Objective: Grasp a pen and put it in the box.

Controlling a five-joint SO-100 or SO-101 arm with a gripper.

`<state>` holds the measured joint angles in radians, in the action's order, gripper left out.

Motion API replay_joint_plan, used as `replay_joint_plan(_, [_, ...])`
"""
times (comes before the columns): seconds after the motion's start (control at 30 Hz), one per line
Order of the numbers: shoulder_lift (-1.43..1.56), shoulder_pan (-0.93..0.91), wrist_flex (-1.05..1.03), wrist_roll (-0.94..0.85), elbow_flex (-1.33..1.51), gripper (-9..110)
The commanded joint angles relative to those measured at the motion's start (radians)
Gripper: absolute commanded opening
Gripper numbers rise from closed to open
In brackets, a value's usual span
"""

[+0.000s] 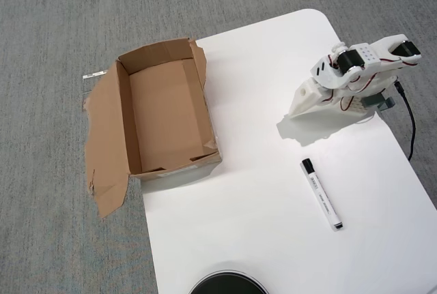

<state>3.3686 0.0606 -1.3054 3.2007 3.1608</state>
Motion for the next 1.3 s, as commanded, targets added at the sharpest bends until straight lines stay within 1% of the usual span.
replay_joint_plan(0.0, [0.06,-0.001,-0.014,0.085,0.028,1])
replay_joint_plan(0.5, [0.06,0.015,0.002,0.084,0.028,1])
replay_joint_plan(0.77, [0.061,0.094,0.005,0.084,0.021,1])
replay_joint_plan(1.27, [0.061,0.306,0.005,0.082,-0.258,1])
